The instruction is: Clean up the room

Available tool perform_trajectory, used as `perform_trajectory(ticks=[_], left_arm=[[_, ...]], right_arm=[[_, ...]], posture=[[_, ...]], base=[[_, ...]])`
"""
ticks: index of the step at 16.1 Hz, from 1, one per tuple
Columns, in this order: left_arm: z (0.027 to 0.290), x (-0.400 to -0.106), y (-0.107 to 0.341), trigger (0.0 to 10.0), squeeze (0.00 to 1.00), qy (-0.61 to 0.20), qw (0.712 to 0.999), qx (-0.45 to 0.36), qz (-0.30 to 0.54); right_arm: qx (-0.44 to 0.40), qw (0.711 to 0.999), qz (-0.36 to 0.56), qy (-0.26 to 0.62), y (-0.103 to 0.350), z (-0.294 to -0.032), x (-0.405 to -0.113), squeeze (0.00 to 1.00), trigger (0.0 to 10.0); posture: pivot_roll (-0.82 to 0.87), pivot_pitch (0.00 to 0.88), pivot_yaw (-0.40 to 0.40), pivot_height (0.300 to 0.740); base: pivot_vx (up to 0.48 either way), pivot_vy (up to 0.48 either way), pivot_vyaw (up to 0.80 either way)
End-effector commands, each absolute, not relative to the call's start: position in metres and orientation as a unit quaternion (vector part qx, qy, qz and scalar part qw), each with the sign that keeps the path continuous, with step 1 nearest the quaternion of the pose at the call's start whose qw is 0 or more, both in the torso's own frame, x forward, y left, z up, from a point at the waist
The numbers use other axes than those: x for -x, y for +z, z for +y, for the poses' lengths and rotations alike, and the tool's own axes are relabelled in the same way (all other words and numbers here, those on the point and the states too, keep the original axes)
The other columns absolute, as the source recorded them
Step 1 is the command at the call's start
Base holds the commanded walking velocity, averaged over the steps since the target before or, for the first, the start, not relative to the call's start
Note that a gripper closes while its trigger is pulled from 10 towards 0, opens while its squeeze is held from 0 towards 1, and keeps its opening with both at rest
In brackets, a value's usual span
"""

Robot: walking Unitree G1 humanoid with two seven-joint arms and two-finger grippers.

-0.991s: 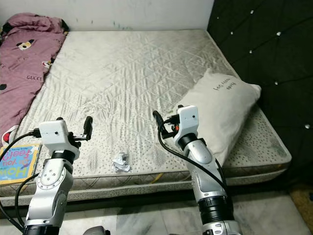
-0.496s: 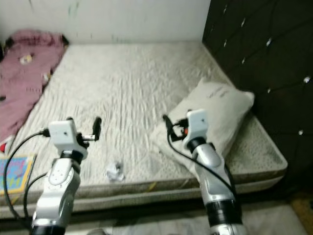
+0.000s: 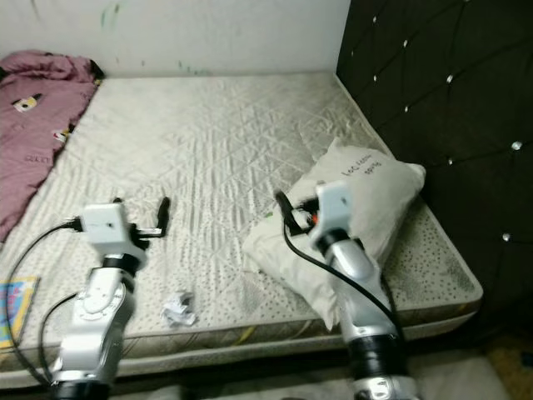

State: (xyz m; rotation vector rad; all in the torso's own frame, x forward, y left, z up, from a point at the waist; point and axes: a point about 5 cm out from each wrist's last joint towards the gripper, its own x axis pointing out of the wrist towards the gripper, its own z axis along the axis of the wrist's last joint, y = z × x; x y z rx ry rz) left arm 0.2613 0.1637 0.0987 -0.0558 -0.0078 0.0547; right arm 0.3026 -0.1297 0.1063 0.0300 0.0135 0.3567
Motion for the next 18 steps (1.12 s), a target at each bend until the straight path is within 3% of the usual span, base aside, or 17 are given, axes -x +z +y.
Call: perform_trajectory(ticks=[1, 5, 18], left_arm=[[0.1667, -0.2611, 0.0986, 10.0, 0.00, 0.035, 0.999, 0.033, -0.003], [0.1647, -0.2610, 0.0980, 10.0, 0.00, 0.034, 0.999, 0.039, 0.000], [0.1624, -0.2618, 0.0968, 10.0, 0.00, 0.026, 0.997, 0.073, 0.009]], right_arm=[[-0.012, 0.982, 0.000, 0.190, 0.1101, -0.1248, -0.3038, 0.00, 10.0], [-0.013, 0.982, 0.002, 0.191, 0.1094, -0.1251, -0.3035, 0.00, 10.0], [-0.014, 0.983, 0.009, 0.182, 0.1082, -0.1258, -0.3063, 0.00, 10.0]], posture=[[-0.09, 0.000, -0.034, 0.740], [-0.09, 0.000, -0.035, 0.740], [-0.10, 0.000, -0.033, 0.740]], base=[[0.000, 0.000, 0.00], [0.000, 0.096, 0.00], [0.000, 0.480, 0.00]])
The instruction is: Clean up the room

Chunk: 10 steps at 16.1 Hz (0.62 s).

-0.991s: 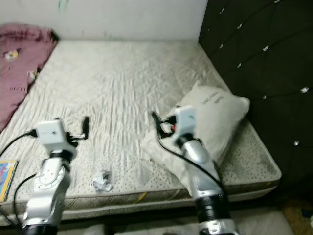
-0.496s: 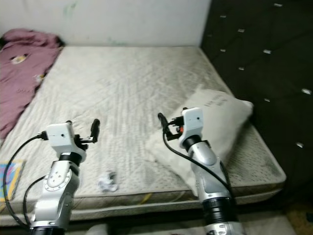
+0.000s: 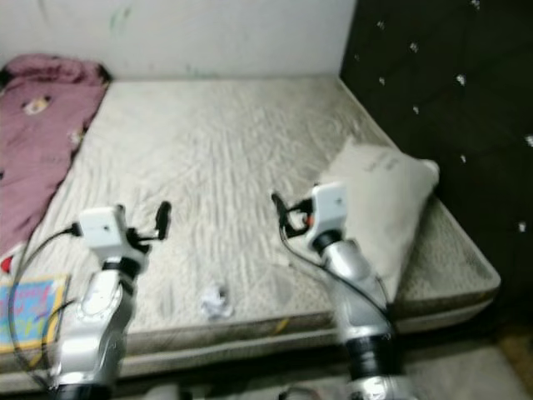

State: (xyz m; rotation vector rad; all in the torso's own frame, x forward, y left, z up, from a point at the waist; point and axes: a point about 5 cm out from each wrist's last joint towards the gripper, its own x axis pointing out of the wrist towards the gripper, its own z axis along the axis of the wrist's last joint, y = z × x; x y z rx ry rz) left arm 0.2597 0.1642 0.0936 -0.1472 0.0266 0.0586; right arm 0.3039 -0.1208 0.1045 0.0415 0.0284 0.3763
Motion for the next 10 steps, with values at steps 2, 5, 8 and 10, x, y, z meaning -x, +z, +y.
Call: perform_trajectory(ticks=[2, 5, 8, 10], left_arm=[[0.1622, -0.2619, 0.0970, 10.0, 0.00, 0.026, 0.997, 0.073, 0.008], [0.1624, -0.2620, 0.0973, 10.0, 0.00, 0.024, 0.997, 0.070, 0.008], [0.1632, -0.2626, 0.0994, 10.0, 0.00, 0.028, 0.998, 0.051, 0.001], [0.1623, -0.2629, 0.0988, 10.0, 0.00, 0.028, 0.998, 0.058, 0.003]], right_arm=[[-0.014, 0.983, 0.009, 0.181, 0.1082, -0.1261, -0.3063, 0.00, 10.0], [-0.017, 0.984, 0.007, 0.177, 0.1085, -0.1265, -0.3063, 0.00, 10.0], [-0.028, 0.986, 0.011, 0.163, 0.1088, -0.1291, -0.3085, 0.00, 10.0], [-0.022, 0.986, 0.005, 0.164, 0.1098, -0.1294, -0.3086, 0.00, 10.0]], posture=[[-0.10, 0.000, -0.032, 0.740], [-0.10, 0.000, -0.031, 0.740], [-0.10, 0.000, -0.031, 0.740], [-0.10, 0.000, -0.031, 0.740]], base=[[0.000, 0.480, 0.00], [0.000, 0.480, 0.00], [0.000, 0.320, 0.00], [0.000, 0.000, 0.28]])
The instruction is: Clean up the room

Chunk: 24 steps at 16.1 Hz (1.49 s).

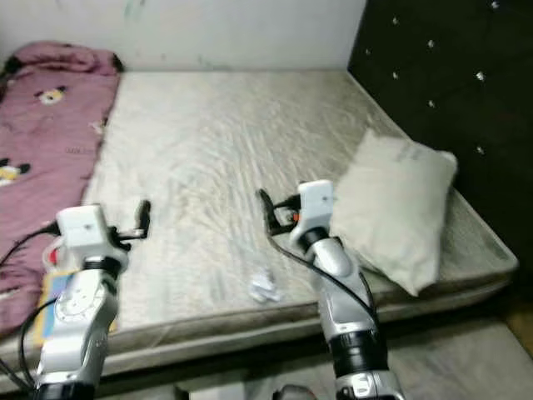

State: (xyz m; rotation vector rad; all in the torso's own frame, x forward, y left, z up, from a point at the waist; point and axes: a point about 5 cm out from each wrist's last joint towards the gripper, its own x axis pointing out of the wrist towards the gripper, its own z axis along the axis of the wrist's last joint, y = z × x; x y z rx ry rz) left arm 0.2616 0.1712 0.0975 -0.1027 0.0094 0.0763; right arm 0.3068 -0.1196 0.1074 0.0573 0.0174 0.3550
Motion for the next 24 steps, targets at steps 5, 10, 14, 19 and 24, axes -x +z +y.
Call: perform_trajectory(ticks=[5, 10, 14, 19, 24], left_arm=[[0.161, -0.263, 0.100, 10.0, 0.00, 0.020, 0.998, 0.057, -0.001], [0.166, -0.264, 0.098, 10.0, 0.00, 0.037, 0.998, 0.049, 0.003], [0.168, -0.264, 0.099, 10.0, 0.00, 0.040, 0.998, 0.052, -0.003], [0.169, -0.265, 0.103, 10.0, 0.00, 0.027, 0.998, 0.046, -0.022], [0.173, -0.262, 0.101, 10.0, 0.00, 0.038, 0.999, 0.029, -0.004]], right_arm=[[-0.028, 0.989, 0.007, 0.147, 0.109, -0.132, -0.310, 0.00, 10.0], [-0.035, 0.991, 0.012, 0.132, 0.108, -0.135, -0.311, 0.00, 10.0], [-0.038, 0.991, 0.018, 0.128, 0.107, -0.135, -0.313, 0.00, 10.0], [-0.040, 0.992, 0.015, 0.119, 0.108, -0.137, -0.314, 0.00, 10.0], [-0.057, 0.995, 0.017, 0.083, 0.109, -0.144, -0.317, 0.00, 10.0]], posture=[[-0.10, 0.000, -0.031, 0.740], [-0.10, 0.000, -0.033, 0.740], [-0.09, 0.000, -0.036, 0.740], [-0.09, 0.000, -0.032, 0.740], [-0.10, 0.000, -0.025, 0.740]], base=[[0.000, 0.000, 0.39], [0.000, 0.000, 0.00], [0.000, 0.000, -0.60], [0.000, 0.000, 0.00], [0.000, 0.000, 0.00]])
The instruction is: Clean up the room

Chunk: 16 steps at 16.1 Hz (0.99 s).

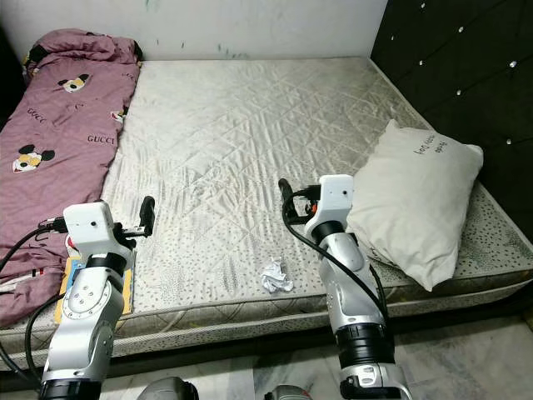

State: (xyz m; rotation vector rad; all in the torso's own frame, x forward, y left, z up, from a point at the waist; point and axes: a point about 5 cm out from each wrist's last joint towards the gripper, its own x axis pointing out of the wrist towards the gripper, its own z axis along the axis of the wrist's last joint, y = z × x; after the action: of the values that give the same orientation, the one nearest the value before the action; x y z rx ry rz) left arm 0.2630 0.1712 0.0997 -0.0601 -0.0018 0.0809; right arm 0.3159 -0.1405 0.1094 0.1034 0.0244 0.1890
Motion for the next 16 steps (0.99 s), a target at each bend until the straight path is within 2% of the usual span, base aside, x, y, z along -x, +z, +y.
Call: perform_trajectory(ticks=[1, 11, 12, 16], left_arm=[[0.1755, -0.2611, 0.0992, 10.0, 0.00, 0.050, 0.998, 0.029, -0.002], [0.1774, -0.2654, 0.0970, 10.0, 0.00, 0.071, 0.997, 0.017, 0.015], [0.1772, -0.2656, 0.0970, 10.0, 0.00, 0.070, 0.997, 0.017, 0.015], [0.1772, -0.2656, 0.0970, 10.0, 0.00, 0.070, 0.997, 0.017, 0.015]], right_arm=[[-0.057, 0.995, 0.017, 0.082, 0.1085, -0.1442, -0.3168, 0.00, 10.0], [-0.050, 0.996, 0.037, 0.069, 0.1062, -0.1397, -0.3192, 0.00, 10.0], [-0.020, 0.996, 0.046, 0.073, 0.1041, -0.1380, -0.3192, 0.00, 10.0], [-0.020, 0.996, 0.046, 0.073, 0.1041, -0.1380, -0.3192, 0.00, 10.0]], posture=[[-0.10, 0.000, -0.025, 0.740], [-0.10, 0.000, -0.025, 0.740], [-0.10, 0.000, -0.025, 0.740], [-0.10, 0.000, -0.025, 0.740]], base=[[0.000, 0.000, 0.00], [0.000, 0.000, 0.00], [0.000, 0.000, 0.00], [0.000, 0.000, 0.00]])
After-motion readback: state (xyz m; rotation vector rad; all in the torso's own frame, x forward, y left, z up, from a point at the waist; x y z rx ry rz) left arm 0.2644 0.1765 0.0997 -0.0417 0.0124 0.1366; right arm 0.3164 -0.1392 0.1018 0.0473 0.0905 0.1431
